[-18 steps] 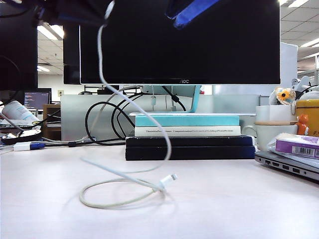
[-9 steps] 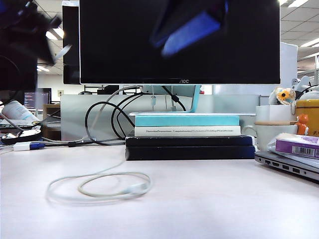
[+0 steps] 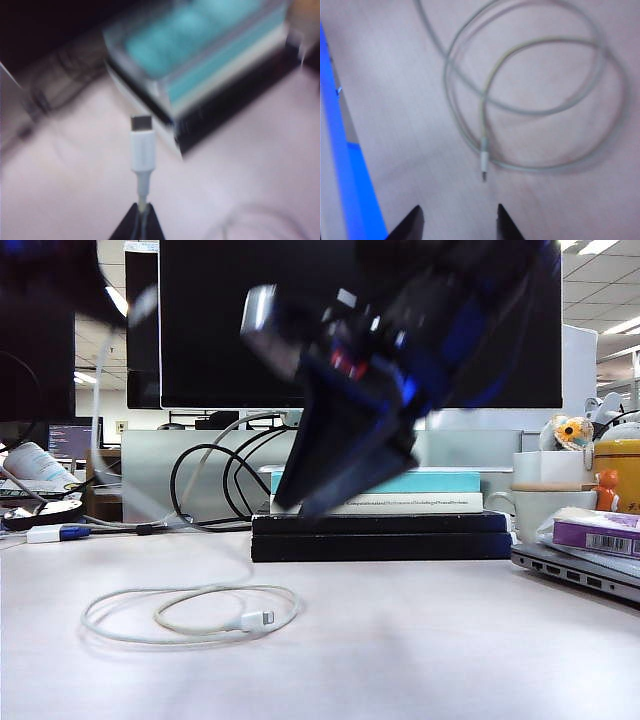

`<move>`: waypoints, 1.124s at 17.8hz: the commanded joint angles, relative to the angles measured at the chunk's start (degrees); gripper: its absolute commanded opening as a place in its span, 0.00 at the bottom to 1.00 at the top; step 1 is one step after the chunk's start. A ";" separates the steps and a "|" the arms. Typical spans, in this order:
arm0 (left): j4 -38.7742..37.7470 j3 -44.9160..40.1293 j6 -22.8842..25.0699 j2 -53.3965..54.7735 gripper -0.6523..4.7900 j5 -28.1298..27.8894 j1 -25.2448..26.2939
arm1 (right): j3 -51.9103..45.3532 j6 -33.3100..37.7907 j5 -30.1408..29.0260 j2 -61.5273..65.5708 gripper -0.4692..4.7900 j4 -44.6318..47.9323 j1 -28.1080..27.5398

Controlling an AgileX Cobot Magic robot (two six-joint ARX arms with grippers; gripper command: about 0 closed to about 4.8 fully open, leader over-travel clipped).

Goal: Unfold the white charging cable into a straight cable.

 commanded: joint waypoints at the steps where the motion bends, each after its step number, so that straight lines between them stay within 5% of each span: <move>1: 4.63 0.31 -1.05 -3.13 0.11 -0.42 0.79 | 0.13 0.00 -3.58 2.16 0.45 2.54 0.13; 6: 4.70 0.31 -4.11 -3.06 0.11 0.02 0.83 | 0.15 0.07 -5.42 4.02 0.26 7.19 0.13; 20: 6.12 0.28 -7.28 -3.06 0.11 0.66 0.83 | 0.44 1.66 -8.15 11.52 0.27 11.28 0.85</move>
